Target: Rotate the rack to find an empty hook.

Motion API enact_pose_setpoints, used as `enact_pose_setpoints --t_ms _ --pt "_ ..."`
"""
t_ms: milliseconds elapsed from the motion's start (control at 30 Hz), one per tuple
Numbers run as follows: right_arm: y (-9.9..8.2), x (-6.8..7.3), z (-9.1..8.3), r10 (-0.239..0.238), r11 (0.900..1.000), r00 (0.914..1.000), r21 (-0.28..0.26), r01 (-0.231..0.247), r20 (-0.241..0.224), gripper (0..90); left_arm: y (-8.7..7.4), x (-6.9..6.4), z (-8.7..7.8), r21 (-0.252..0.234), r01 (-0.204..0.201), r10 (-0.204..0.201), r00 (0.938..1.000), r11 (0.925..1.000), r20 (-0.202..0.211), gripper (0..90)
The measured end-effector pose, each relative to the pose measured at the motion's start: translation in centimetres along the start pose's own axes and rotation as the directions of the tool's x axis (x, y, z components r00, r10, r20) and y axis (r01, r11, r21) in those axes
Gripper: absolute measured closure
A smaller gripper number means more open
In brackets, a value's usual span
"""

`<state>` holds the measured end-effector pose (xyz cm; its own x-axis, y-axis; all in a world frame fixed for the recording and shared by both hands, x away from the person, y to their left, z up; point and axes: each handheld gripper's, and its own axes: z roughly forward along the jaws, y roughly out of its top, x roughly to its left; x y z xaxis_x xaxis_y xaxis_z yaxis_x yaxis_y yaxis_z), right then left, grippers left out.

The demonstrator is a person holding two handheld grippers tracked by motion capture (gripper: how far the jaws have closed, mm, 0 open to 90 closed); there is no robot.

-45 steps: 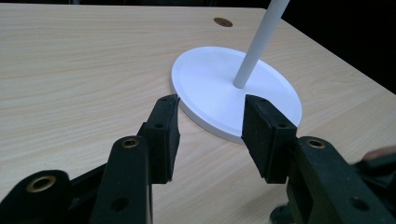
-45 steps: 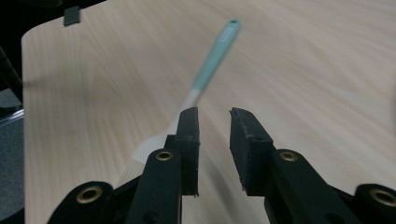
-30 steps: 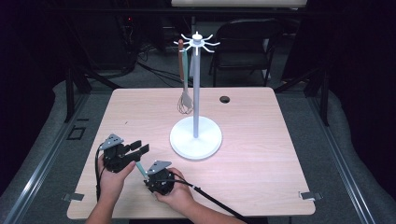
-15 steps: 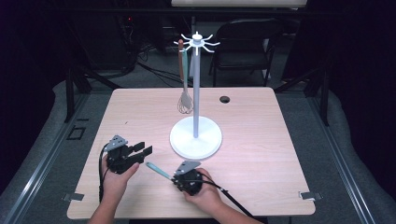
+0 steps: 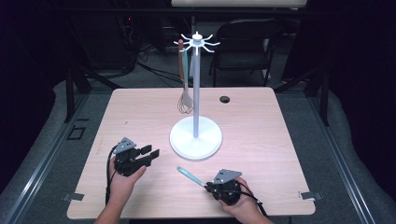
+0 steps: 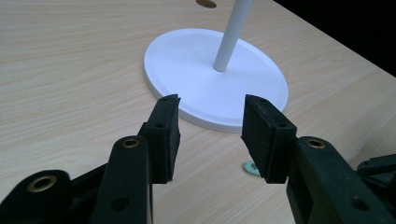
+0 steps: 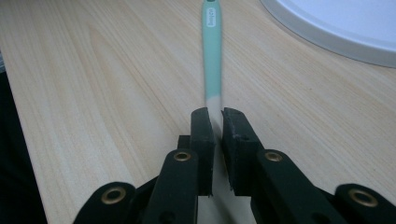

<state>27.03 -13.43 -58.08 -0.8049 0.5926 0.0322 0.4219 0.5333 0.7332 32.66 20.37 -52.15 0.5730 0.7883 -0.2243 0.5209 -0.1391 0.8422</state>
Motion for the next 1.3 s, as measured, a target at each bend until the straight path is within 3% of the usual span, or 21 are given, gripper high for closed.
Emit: enact_pose_setpoints --t_ms 167,333,533,1100,1300 --pt "0.3 0.0 0.5 0.010 0.9999 0.9999 -0.003 -0.010 -0.005 77.6 -0.2 -0.1 0.2 0.005 0.000 0.000 1.0000 1.0000 0.006 56.4" --pt "1.1 0.2 1.3 -0.005 1.0000 1.0000 -0.008 0.005 0.002 77.7 -0.3 -0.2 0.4 0.009 -0.001 0.001 0.9999 1.0000 0.010 56.3" --pt "1.9 0.0 2.2 0.009 0.9998 0.9999 -0.019 -0.009 0.006 77.6 -0.4 -0.4 0.6 0.026 -0.006 0.006 0.9998 0.9996 0.017 55.6" --pt "2.6 -0.2 3.0 0.013 0.9999 0.9998 0.007 -0.013 -0.014 81.0 -0.7 -0.8 1.3 0.041 -0.011 0.009 0.9992 0.9991 0.039 54.6" --pt "3.0 -0.2 3.0 0.011 0.9991 0.9998 0.041 -0.010 -0.015 81.1 -0.8 -1.0 1.4 0.046 -0.016 0.014 0.9990 0.9988 0.043 54.6"
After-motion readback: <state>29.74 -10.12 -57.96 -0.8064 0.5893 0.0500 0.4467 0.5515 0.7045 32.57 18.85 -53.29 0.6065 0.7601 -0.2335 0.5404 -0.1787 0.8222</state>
